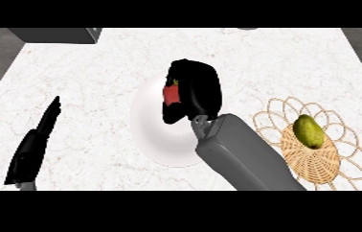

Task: Pick the bell pepper from the placemat and place it in the plate

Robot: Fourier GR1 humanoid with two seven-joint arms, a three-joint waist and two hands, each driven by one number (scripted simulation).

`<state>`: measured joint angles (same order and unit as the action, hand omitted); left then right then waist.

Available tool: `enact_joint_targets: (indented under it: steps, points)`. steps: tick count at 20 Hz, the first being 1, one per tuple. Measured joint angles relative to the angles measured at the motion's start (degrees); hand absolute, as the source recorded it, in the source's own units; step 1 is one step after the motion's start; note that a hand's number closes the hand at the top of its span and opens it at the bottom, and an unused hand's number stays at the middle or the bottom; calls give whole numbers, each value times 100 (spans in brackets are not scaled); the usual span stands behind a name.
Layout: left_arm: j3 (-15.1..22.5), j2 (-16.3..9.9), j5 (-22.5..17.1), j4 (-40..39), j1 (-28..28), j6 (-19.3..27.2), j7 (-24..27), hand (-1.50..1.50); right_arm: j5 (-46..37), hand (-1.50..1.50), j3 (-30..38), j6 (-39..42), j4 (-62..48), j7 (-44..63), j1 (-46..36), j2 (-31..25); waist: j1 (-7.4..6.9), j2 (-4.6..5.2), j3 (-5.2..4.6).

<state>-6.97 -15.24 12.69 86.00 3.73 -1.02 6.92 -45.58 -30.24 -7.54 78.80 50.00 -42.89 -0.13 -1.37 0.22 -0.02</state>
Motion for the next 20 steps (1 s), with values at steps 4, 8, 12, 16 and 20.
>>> enact_joint_targets:
  steps: [4,8,12,16,20]
  points:
    - [23,23,14,22,-61,-19,-25,0,598,-150,-134,-998,-713,21,-105,7,-58,15,2]
    - [-58,-17,-40,59,-55,-87,-23,0,1102,-150,-407,-1675,-1458,89,-387,4,-65,11,1]
    - [-66,24,24,-32,-22,-50,113,0,1454,-150,-582,-2403,-1885,-255,-507,2,-50,10,2]
    - [-64,57,52,34,-20,-25,-7,0,1515,-150,-480,-3100,-1716,-432,-522,-1,7,-6,4]
    - [-108,67,63,46,80,7,57,0,1266,-150,-167,-3671,-1438,-547,-208,-65,104,-29,3]
